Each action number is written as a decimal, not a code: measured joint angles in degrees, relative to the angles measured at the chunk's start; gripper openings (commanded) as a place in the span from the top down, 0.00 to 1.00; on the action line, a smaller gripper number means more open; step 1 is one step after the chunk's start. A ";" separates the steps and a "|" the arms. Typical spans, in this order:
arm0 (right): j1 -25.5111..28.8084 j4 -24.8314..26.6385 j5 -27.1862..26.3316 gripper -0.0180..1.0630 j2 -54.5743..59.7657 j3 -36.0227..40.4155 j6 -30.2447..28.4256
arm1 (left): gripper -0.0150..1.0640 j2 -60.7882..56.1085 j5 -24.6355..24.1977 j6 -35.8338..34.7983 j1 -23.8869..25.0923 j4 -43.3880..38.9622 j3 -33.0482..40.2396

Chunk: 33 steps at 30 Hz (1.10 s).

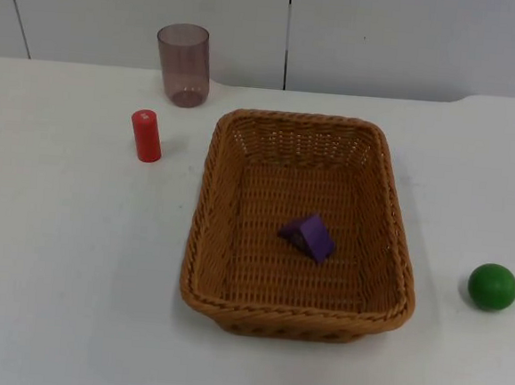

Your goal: Pick up the basket with the left hand and place the triangular block into the basket with the right hand.

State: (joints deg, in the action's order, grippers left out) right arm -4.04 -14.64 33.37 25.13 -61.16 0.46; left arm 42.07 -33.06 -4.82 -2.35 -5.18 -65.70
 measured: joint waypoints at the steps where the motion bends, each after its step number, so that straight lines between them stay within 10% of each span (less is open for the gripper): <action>1: 0.00 -0.09 0.41 0.01 -1.81 0.00 -0.46 | 0.01 -1.59 -0.65 0.33 0.00 -0.13 0.00; 22: 0.00 12.78 13.22 0.01 -20.80 0.01 -14.07 | 0.01 -29.38 -12.62 8.61 2.17 0.61 0.48; 33: 0.56 17.11 25.07 0.01 -25.13 1.58 -16.75 | 0.01 -42.07 -20.41 9.93 2.34 4.18 13.23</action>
State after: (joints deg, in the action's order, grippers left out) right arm -3.48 2.48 58.44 0.00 -59.58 -16.30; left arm 0.00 -53.47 5.11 -0.01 -1.00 -52.47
